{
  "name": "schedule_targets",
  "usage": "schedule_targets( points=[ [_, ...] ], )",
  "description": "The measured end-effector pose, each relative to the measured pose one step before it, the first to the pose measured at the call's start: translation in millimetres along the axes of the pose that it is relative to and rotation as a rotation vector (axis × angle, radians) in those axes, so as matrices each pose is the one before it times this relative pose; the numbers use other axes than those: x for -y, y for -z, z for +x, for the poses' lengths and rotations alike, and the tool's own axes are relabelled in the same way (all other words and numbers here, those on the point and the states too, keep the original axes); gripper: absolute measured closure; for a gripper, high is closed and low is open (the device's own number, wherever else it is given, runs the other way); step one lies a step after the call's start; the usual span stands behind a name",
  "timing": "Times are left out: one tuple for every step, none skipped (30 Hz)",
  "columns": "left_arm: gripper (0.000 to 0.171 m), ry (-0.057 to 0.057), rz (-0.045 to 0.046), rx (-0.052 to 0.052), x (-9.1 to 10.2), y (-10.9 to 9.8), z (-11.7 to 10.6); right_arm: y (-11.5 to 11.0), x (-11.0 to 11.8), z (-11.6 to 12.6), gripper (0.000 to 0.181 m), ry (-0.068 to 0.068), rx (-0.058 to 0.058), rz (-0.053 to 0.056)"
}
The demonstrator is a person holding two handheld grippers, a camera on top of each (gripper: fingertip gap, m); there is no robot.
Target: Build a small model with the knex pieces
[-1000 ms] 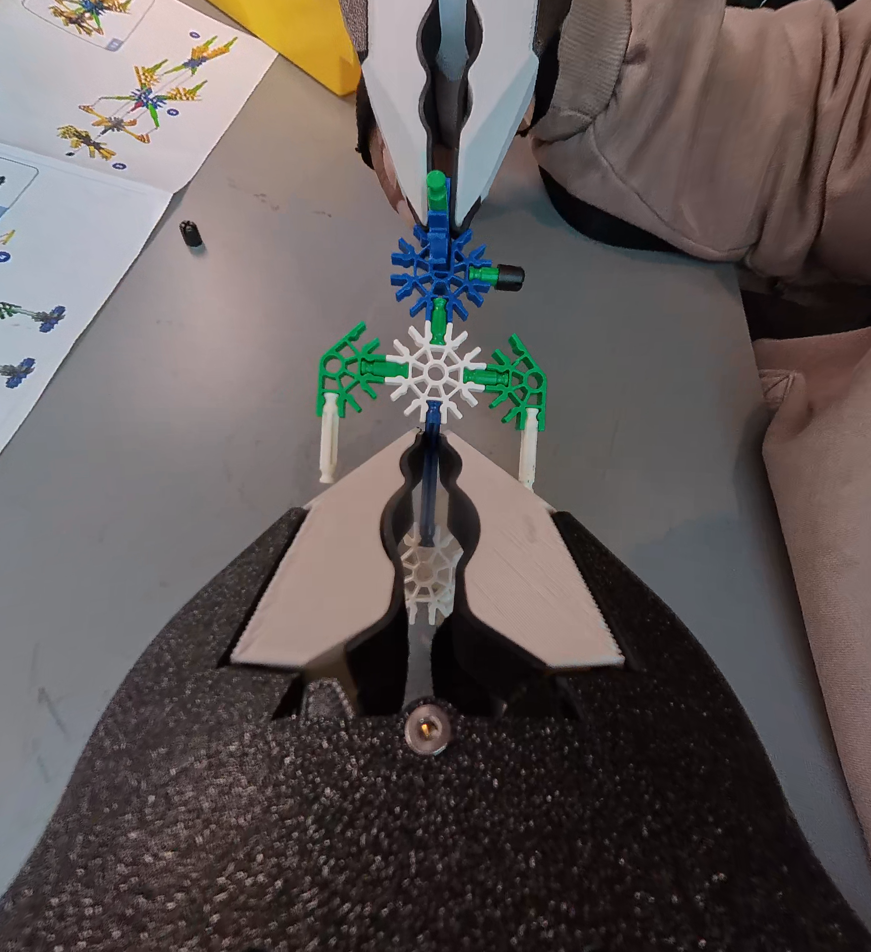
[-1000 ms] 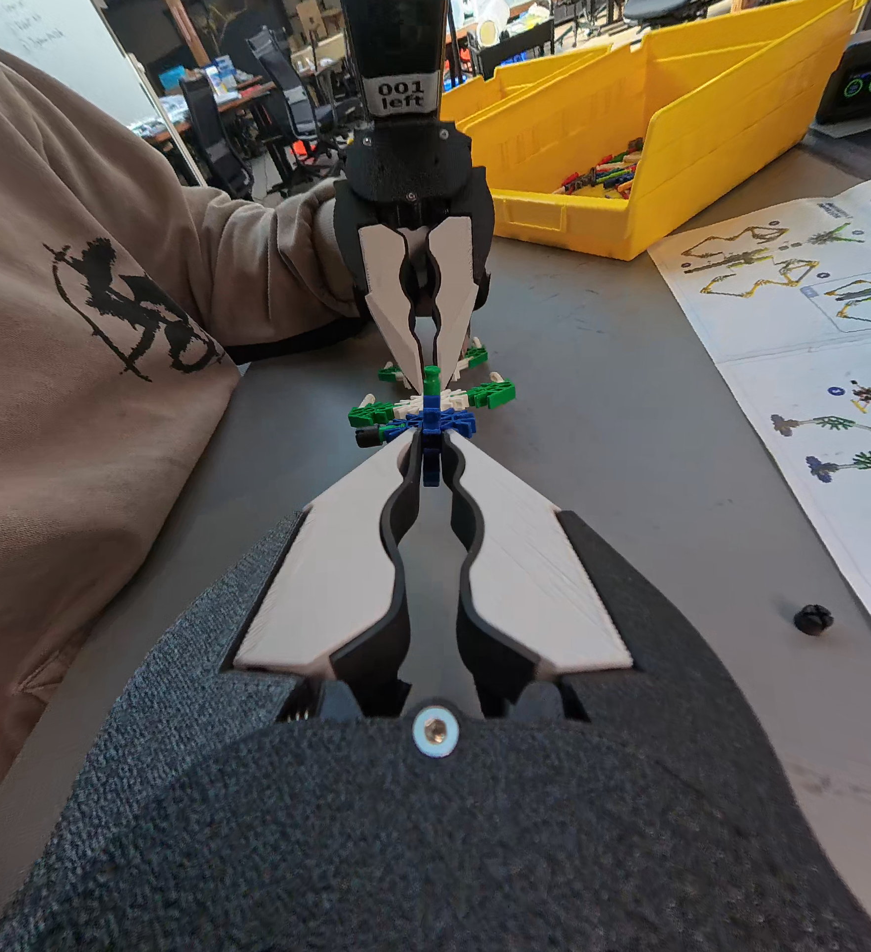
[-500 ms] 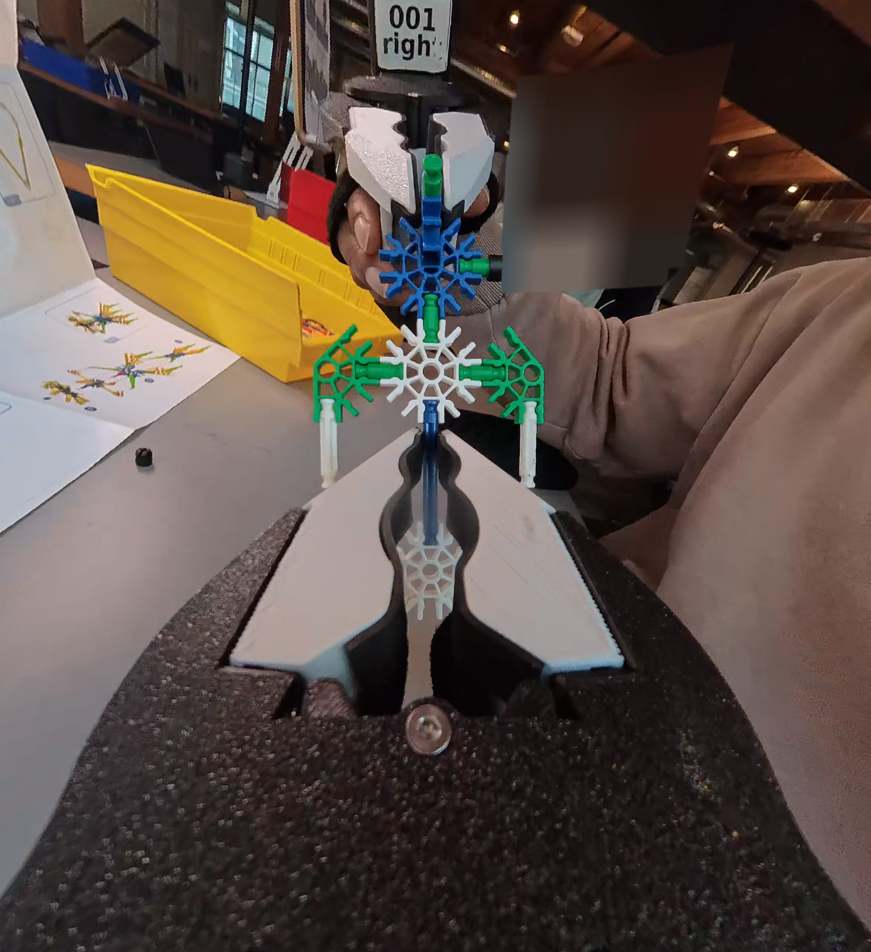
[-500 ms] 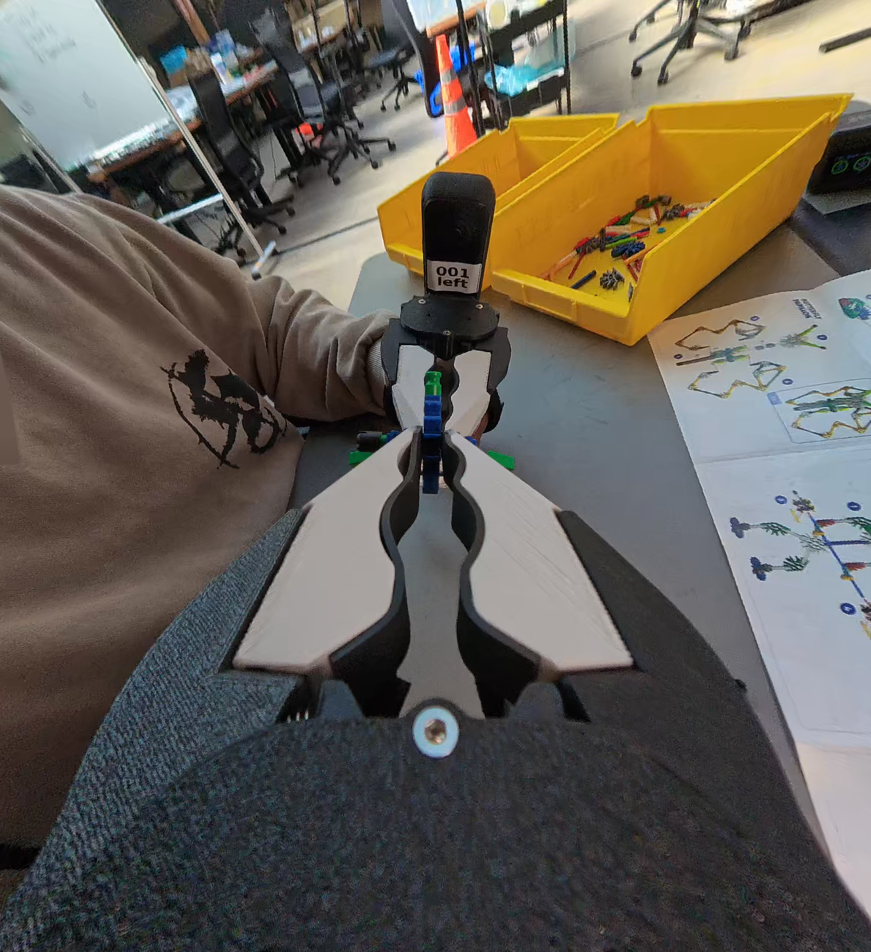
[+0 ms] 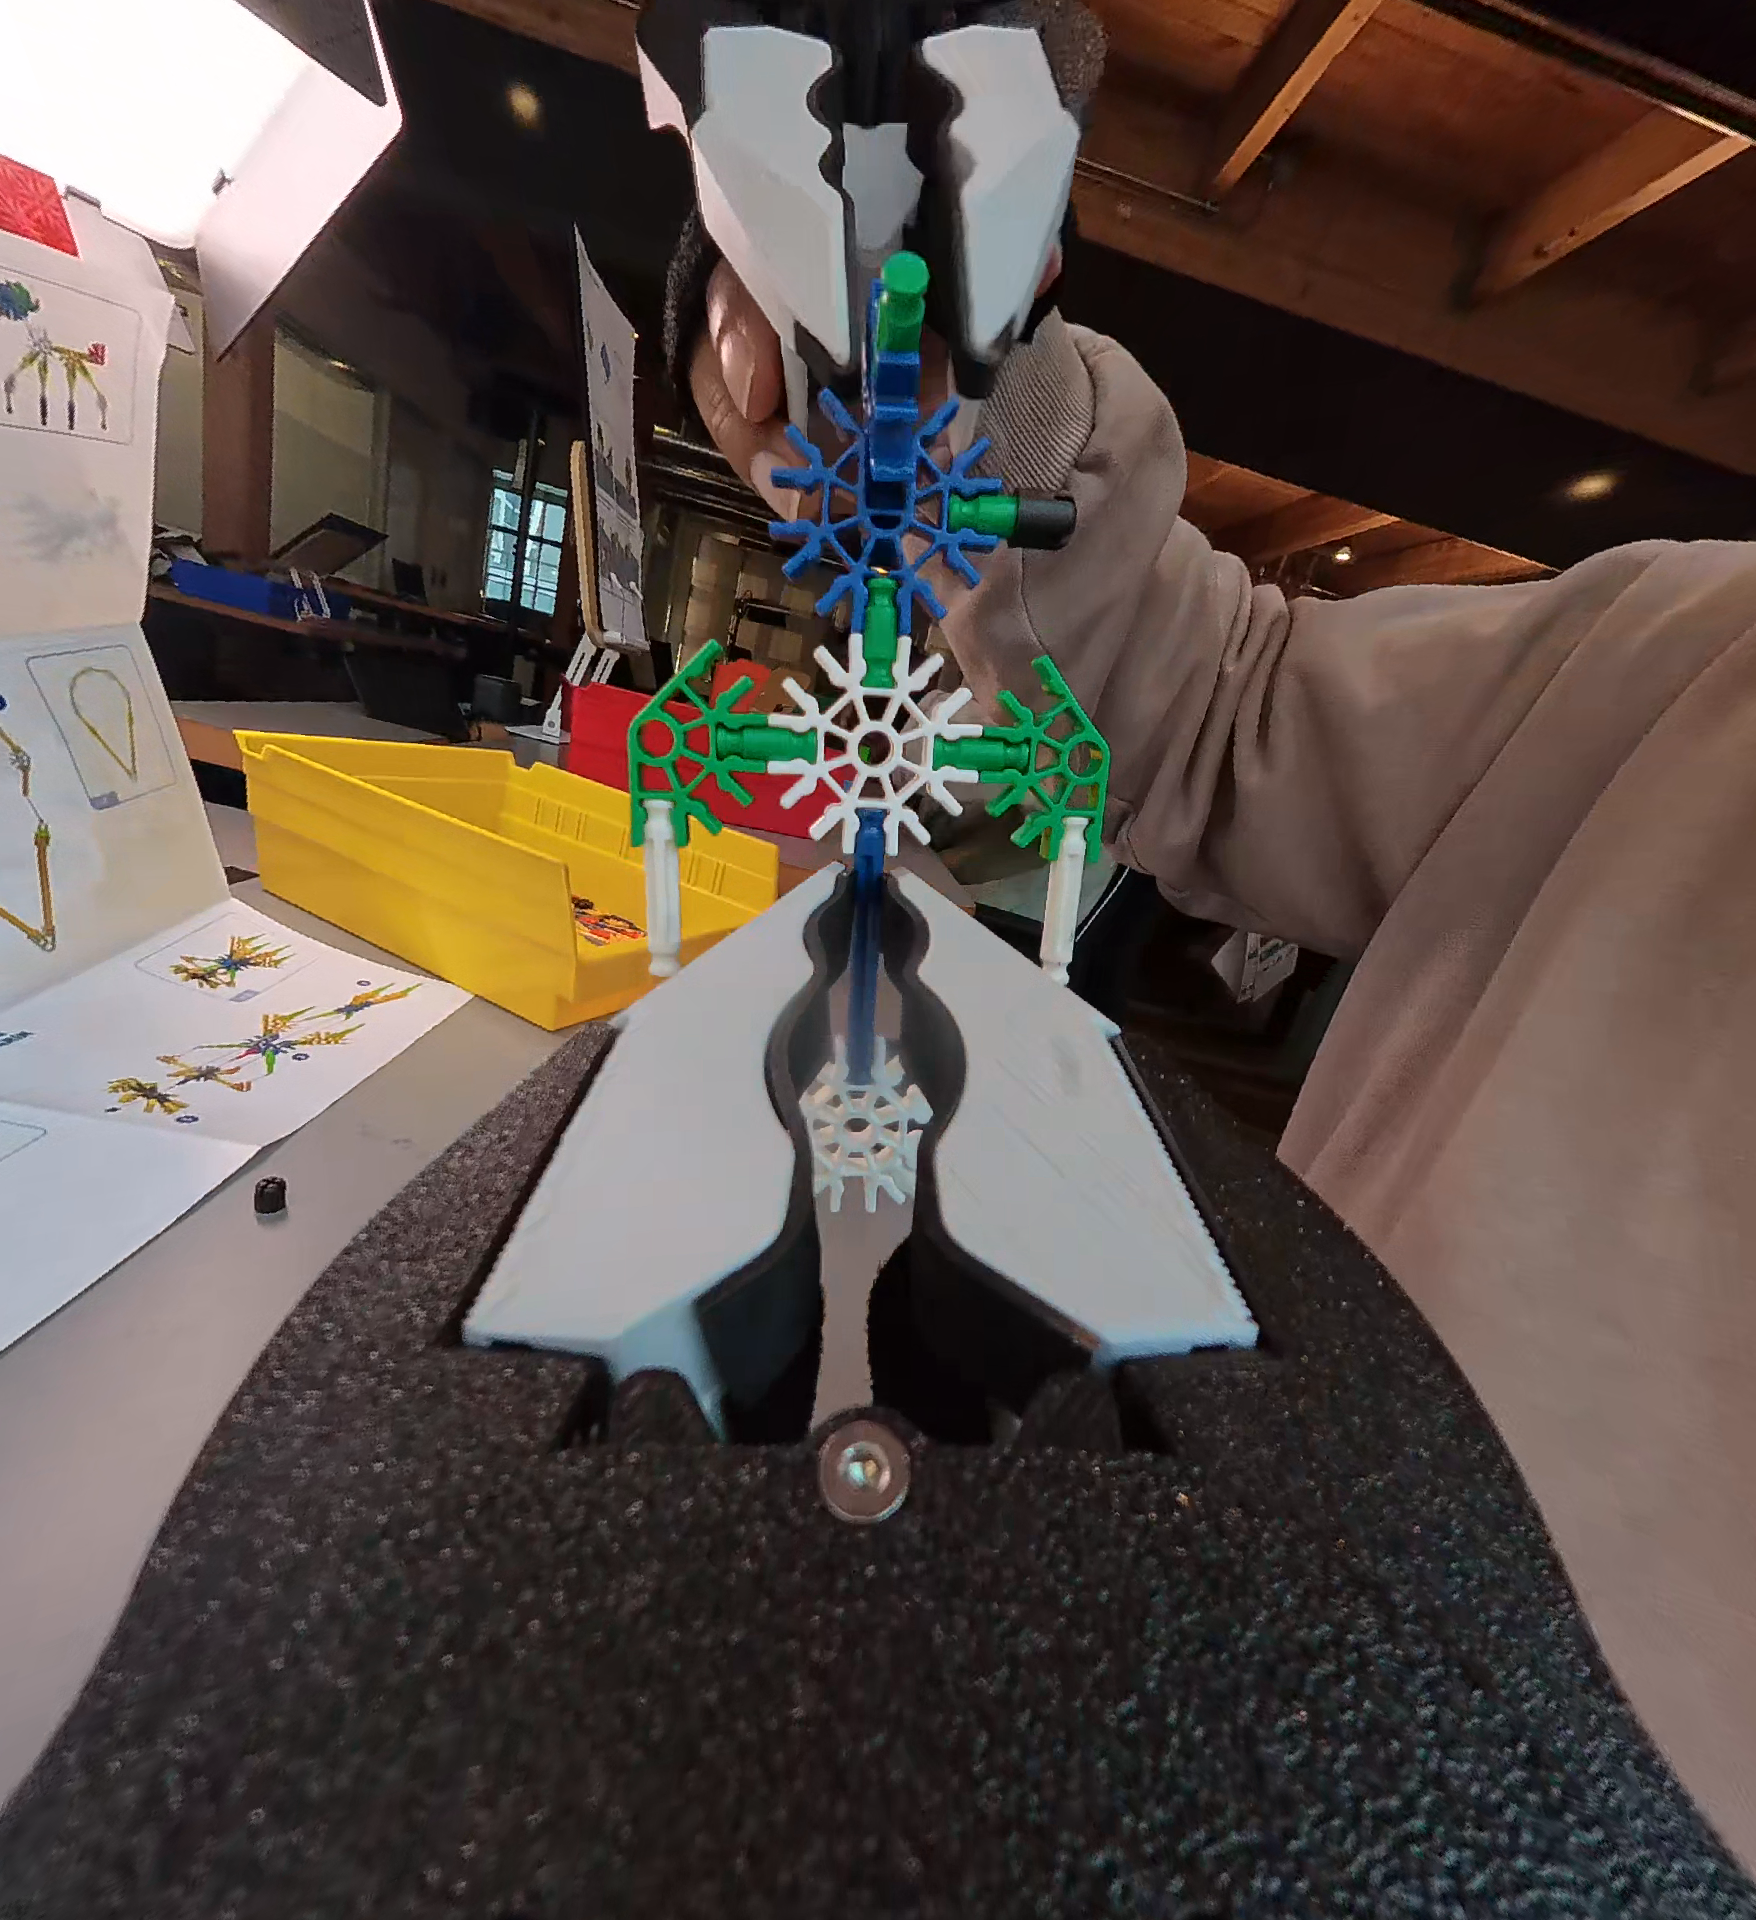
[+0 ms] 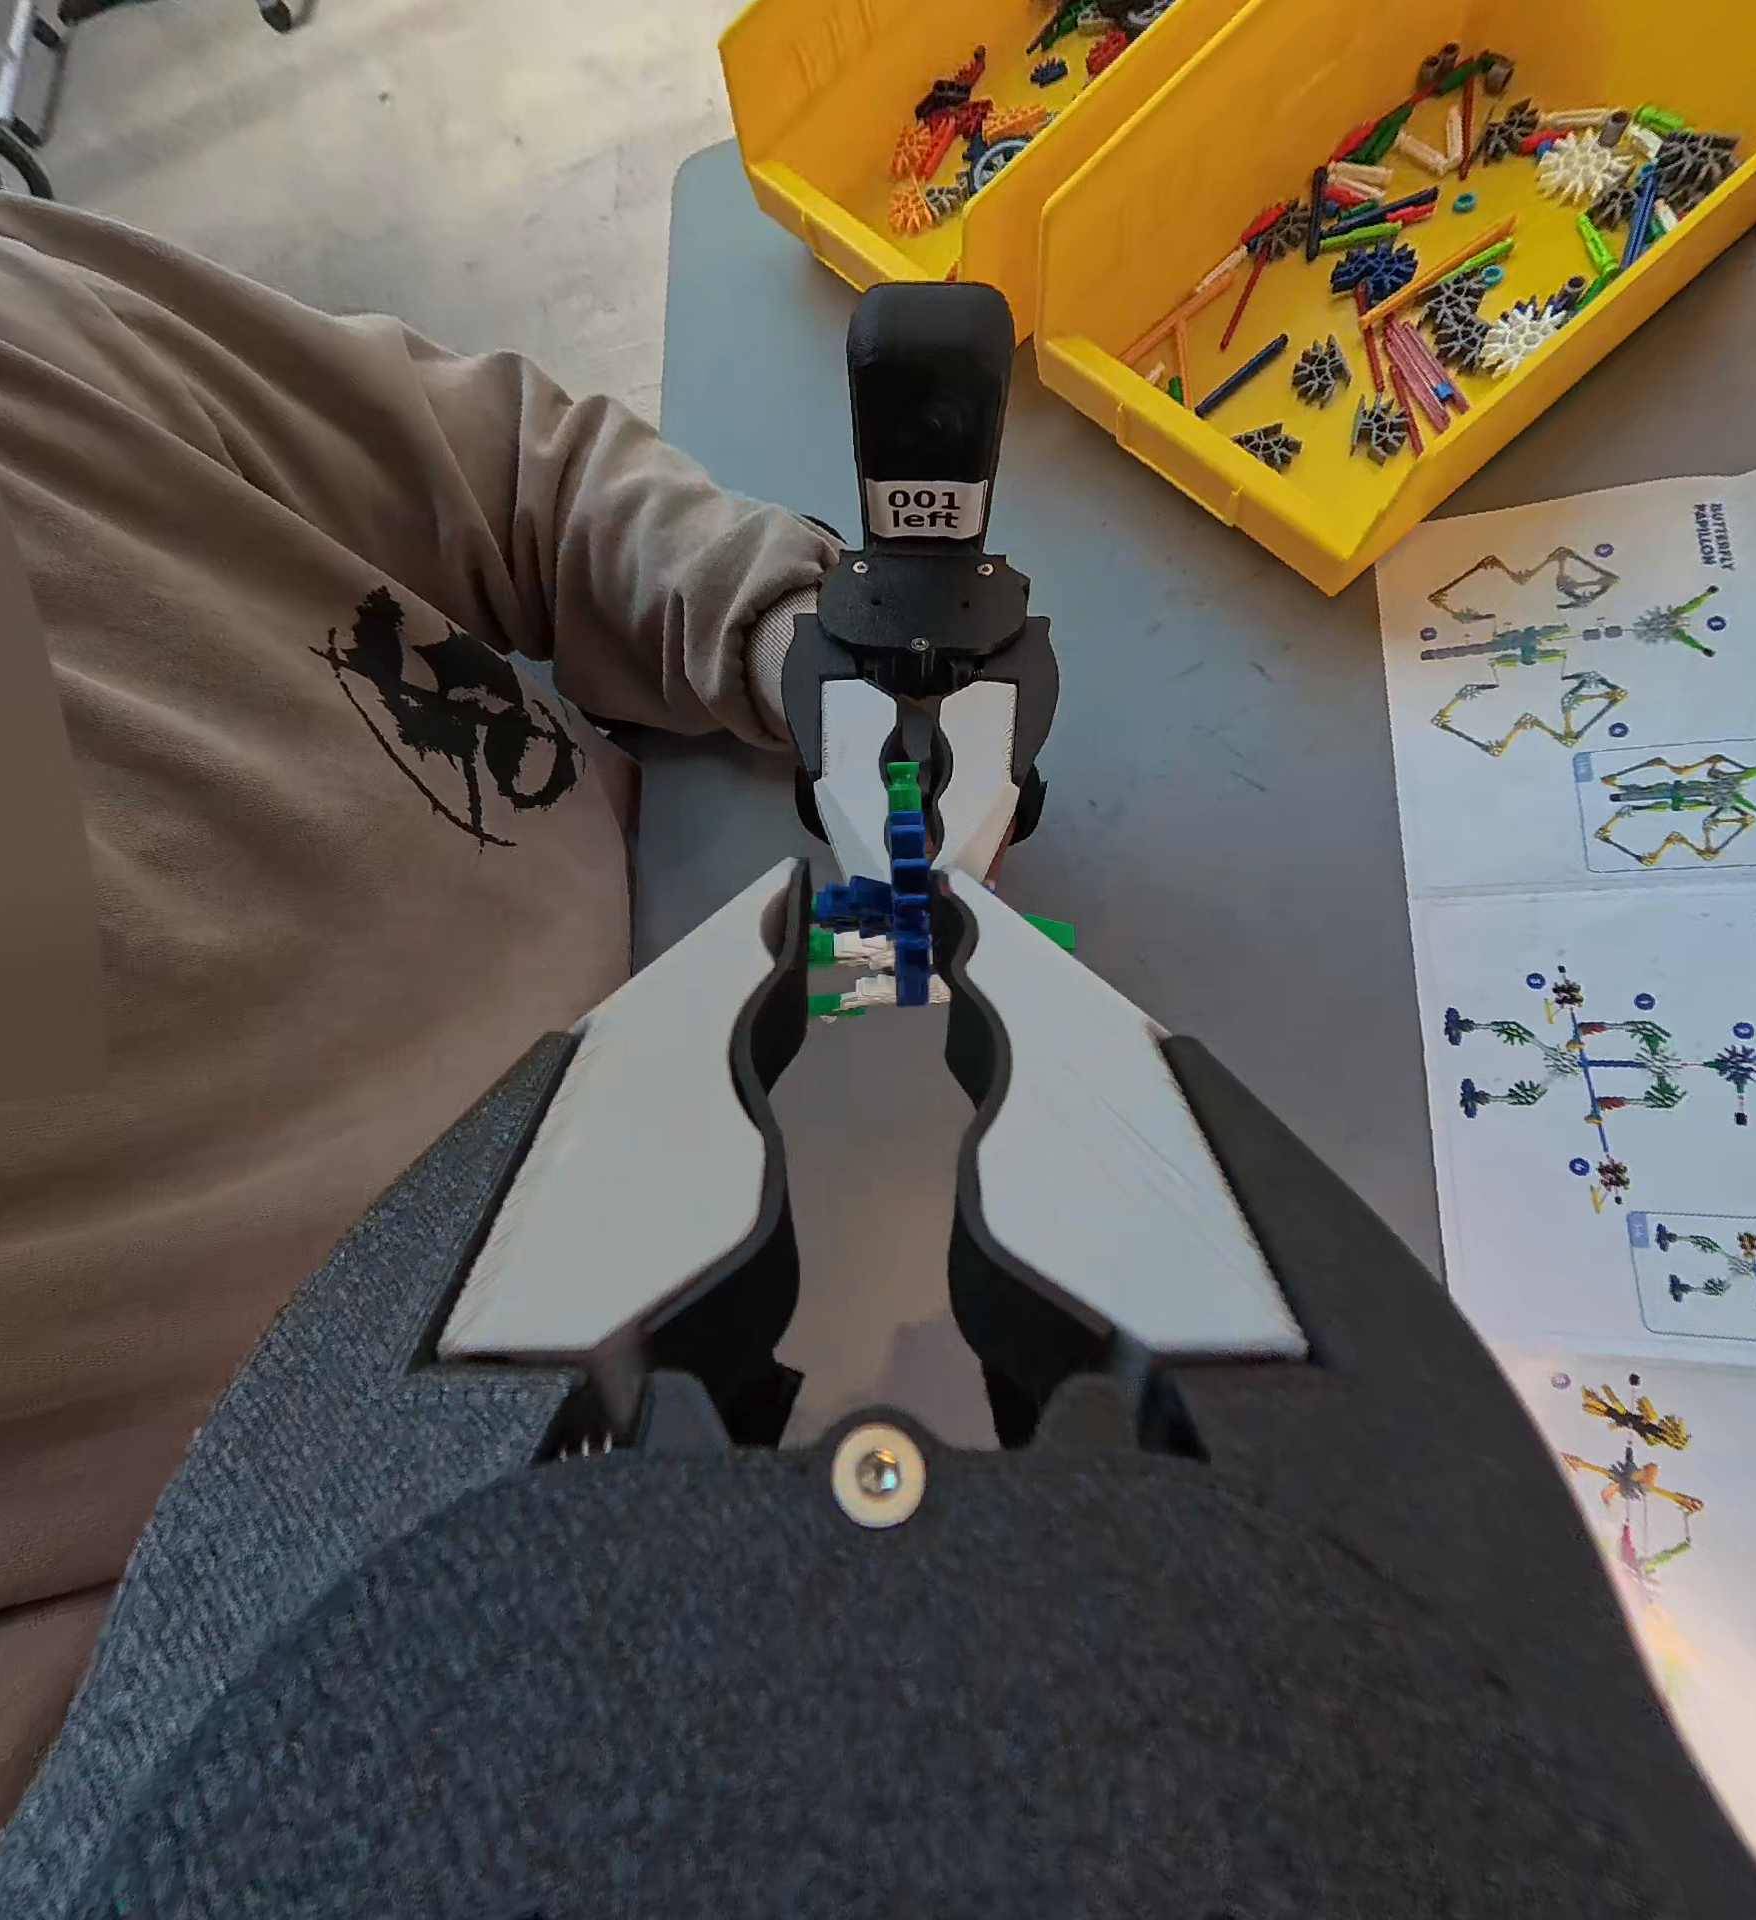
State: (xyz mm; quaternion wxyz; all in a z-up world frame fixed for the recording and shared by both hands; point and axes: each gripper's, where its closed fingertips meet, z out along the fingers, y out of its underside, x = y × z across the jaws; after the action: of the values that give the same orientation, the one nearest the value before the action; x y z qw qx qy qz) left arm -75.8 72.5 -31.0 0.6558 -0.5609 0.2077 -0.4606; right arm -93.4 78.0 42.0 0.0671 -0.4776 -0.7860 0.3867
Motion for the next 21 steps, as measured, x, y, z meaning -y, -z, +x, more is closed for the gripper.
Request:
schedule_targets(
  points=[
    [0.169, -0.0008, 0.00663, -0.0017, 1.83, 0.46, 0.71, 0.35, 1.48, -1.33, 0.158, -0.0026, -0.0033, -0.0144],
    [0.169, -0.0017, 0.00566, -0.0018, 1.65, 0.50, 0.80, 0.38, 1.43, -0.39, 0.158, 0.0026, -0.0082, -0.0104],
    [0.169, -0.0037, 0.00616, 0.0003, 1.83, 0.35, 0.68, 0.48, 1.78, -0.23, 0.159, 0.0017, -0.0084, -0.0050],
    [0.169, -0.0023, 0.00320, -0.0035, 1.58, 0.30, 1.23, 0.36, 1.88, -1.13, 0.159, 0.0005, -0.0021, -0.0015],
    [0.169, -0.0030, 0.00277, -0.0023, 1.35, 0.20, 1.08, 0.54, 1.91, -1.17, 0.159, 0.0010, -0.0007, 0.0015],
    [0.168, -0.0053, 0.00456, -0.0007, 1.47, 0.18, 0.99, 1.02, 2.01, -0.17, 0.160, 0.0020, -0.0075, 0.0041],
    [0.169, -0.0026, 0.00403, -0.0044, 1.26, 0.19, 1.34, 1.42, 1.88, 1.01, 0.159, 0.0026, -0.0135, 0.0046],
    [0.169, -0.0019, 0.00477, -0.0031, 1.33, 0.06, 1.26, 2.02, 1.49, 0.78, 0.159, 0.0029, -0.0100, 0.0049],
    [0.169, -0.0032, 0.00432, -0.0007, 1.14, 0.04, 0.85, 2.21, 1.44, 0.15, 0.159, 0.0007, -0.0038, 0.0076],
    [0.169, -0.0015, 0.00358, -0.0018, 1.03, 0.17, 0.84, 1.99, 0.72, 0.67, 0.159, -0.0027, -0.0044, 0.0055],
    [0.169, 0.0010, 0.00474, -0.0037, 1.19, 0.17, 0.99, 1.51, 0.13, 1.18, 0.159, -0.0025, -0.0070, 0.0039],
    [0.169, 0.0017, 0.00492, -0.0018, 1.15, 0.35, 0.42, 1.02, -1.02, 0.17, 0.160, -0.0026, 0.0002, -0.0010],
    [0.169, -0.0002, 0.00379, 0.0017, 0.90, 0.40, -0.31, 1.05, -0.67, -0.71, 0.160, 0.0014, 0.0020, 0.0024],
    [0.169, -0.0003, 0.00012, -0.0003, 0.18, 0.36, -0.09, 1.59, 0.50, -1.14, 0.160, 0.0030, 0.0020, 0.0106],
    [0.169, -0.0004, -0.00155, 0.0005, 0.00, 0.26, -0.30, 2.16, 1.32, -1.52, 0.160, 0.0027, 0.0035, 0.0141],
    [0.169, -0.0006, -0.00035, 0.0025, -0.06, 0.21, -0.51, 2.67, 1.45, -1.60, 0.160, 0.0045, 0.0030, 0.0153],
    [0.169, 0.0008, -0.00076, 0.0013, -0.08, 0.16, -0.55, 2.75, 0.66, -0.91, 0.160, 0.0046, -0.0008, 0.0098],
    [0.169, 0.0008, -0.00132, 0.0018, -0.34, 0.27, -0.66, 2.17, -0.75, 0.27, 0.161, 0.0052, -0.0075, 0.0010],
    [0.169, 0.0001, -0.00135, 0.0021, -0.38, 0.14, -0.78, 1.03, -2.46, 1.46, 0.162, 0.0061, -0.0142, -0.0074],
    [0.169, 0.0000, -0.00235, 0.0007, -0.60, 0.11, -0.42, -0.43, -2.91, 1.28, 0.163, 0.0049, -0.0109, -0.0090],
    [0.169, -0.0011, -0.00330, 0.0016, -0.58, -0.16, -0.40, -1.53, -2.91, 0.80, 0.163, 0.0007, -0.0059, -0.0078]
  ],
)
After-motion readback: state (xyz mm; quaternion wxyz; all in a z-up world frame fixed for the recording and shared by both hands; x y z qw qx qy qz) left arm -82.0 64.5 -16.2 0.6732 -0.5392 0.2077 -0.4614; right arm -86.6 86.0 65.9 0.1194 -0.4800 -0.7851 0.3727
